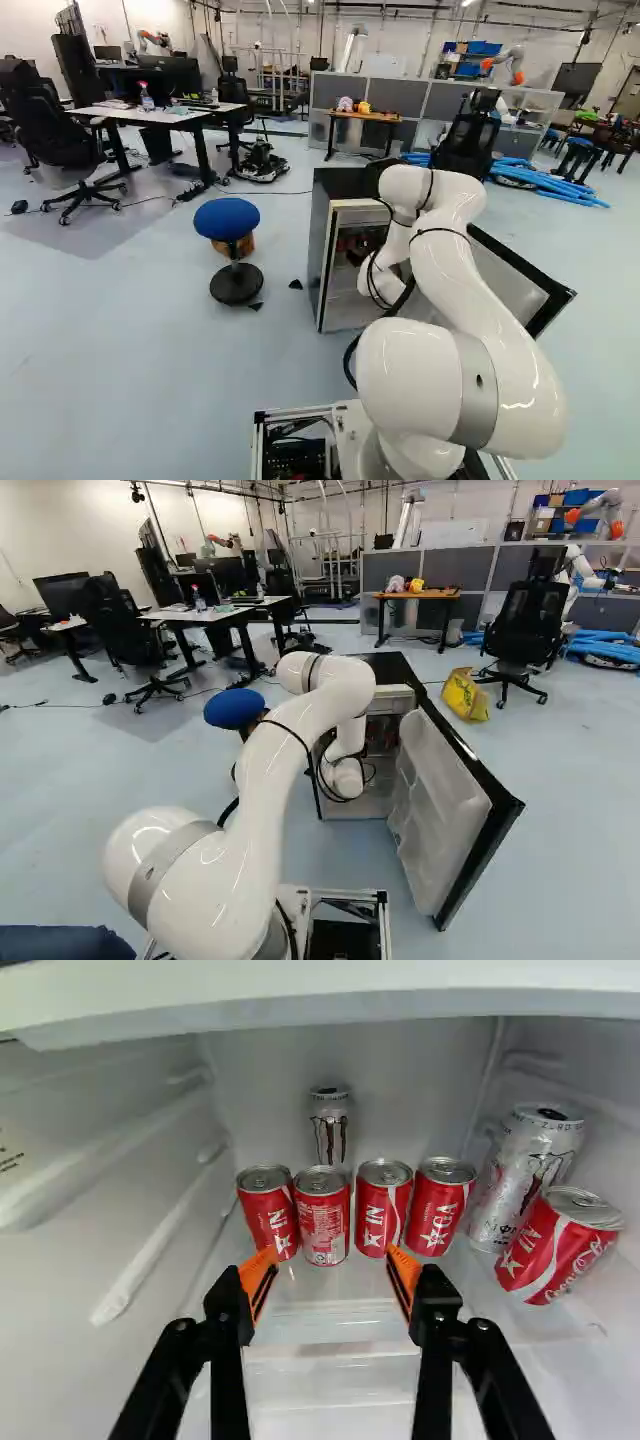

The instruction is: Grab a drink from the fridge

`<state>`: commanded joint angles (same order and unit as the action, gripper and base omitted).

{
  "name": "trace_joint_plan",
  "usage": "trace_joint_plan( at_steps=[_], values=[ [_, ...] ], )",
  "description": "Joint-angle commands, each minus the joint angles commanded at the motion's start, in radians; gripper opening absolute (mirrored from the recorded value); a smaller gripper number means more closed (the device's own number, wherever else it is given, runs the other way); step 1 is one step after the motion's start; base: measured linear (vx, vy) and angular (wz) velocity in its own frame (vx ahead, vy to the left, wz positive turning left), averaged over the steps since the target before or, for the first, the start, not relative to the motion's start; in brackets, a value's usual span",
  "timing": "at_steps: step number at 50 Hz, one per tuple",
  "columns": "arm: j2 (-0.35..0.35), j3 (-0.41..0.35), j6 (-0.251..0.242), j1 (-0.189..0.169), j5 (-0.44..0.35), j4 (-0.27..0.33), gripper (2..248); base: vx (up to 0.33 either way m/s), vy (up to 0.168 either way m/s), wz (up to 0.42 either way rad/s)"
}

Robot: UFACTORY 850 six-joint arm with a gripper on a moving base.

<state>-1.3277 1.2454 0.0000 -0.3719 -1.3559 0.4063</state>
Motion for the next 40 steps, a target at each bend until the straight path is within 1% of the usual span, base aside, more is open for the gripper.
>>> trace_joint_plan(
  at_steps=[1,5,6,10,11,40],
  values=[
    [0.0,0.0,0.0,0.0,0.0,0.0,159,0.0,0.0,0.0],
    [0.0,0.0,0.0,0.0,0.0,0.0,159,0.0,0.0,0.0],
    [0.0,0.0,0.0,0.0,0.0,0.0,145,0.0,0.0,0.0],
    [0.0,0.0,0.0,0.0,0.0,0.0,145,0.0,0.0,0.0],
    [0.0,0.0,0.0,0.0,0.0,0.0,133,0.0,0.0,0.0],
    [-0.001,0.002,0.0,0.0,0.0,0.0,134,0.0,0.0,0.0]
  ],
)
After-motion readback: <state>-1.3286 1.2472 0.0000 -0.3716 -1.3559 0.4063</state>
